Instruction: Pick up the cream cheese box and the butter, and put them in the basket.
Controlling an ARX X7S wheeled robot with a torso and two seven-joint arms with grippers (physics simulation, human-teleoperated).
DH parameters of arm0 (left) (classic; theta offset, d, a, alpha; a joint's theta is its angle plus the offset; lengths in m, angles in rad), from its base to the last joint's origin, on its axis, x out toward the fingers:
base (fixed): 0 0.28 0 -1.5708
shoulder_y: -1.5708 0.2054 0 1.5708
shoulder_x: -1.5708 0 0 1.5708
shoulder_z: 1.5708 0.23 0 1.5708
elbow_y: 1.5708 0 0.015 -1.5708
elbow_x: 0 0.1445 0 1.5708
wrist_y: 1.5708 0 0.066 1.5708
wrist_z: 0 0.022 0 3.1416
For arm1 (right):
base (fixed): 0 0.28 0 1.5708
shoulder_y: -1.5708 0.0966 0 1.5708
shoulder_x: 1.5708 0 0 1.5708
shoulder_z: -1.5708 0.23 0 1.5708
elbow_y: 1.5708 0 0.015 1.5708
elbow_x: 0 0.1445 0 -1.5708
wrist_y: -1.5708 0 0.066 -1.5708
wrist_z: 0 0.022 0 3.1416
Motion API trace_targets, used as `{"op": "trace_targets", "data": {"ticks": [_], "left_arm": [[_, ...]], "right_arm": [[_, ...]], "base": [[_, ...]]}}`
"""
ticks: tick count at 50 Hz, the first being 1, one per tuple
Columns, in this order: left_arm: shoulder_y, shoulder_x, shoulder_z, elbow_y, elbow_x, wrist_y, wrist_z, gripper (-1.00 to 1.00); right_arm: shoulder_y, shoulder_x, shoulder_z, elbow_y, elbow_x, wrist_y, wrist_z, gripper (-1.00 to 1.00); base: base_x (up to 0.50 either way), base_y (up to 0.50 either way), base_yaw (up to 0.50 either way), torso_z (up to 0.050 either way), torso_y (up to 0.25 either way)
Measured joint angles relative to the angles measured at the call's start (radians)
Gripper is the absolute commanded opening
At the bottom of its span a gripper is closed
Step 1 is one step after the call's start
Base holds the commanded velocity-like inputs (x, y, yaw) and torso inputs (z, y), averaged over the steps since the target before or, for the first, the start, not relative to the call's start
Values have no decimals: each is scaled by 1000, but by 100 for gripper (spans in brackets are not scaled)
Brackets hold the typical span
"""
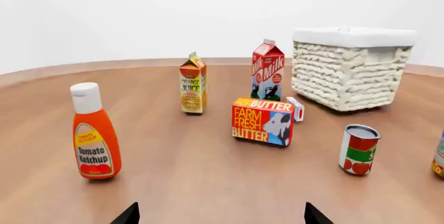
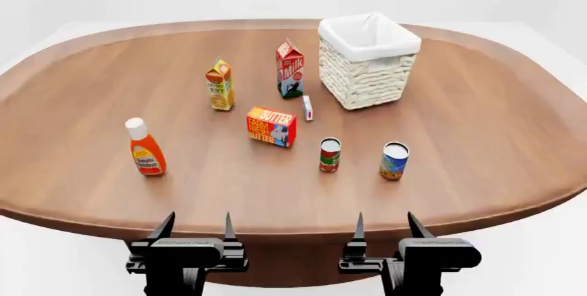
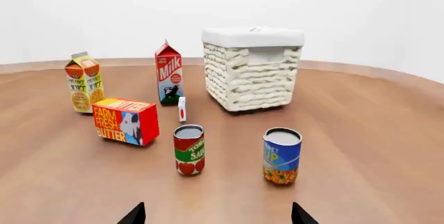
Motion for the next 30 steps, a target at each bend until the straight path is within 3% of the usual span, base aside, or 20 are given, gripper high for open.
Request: {"op": "trace_targets", "data": {"ticks": [16, 30], "left_arm": [[1, -35, 53, 6, -4, -17, -38, 100], [13, -70, 79, 142, -30, -154, -60, 100]], "right_arm": [[5, 34, -42, 3, -2, 15, 64, 100], [-20, 63, -63, -139, 36, 121, 93, 100]], "base": [[0, 0, 0, 0, 0], [0, 0, 0, 0, 0]]}}
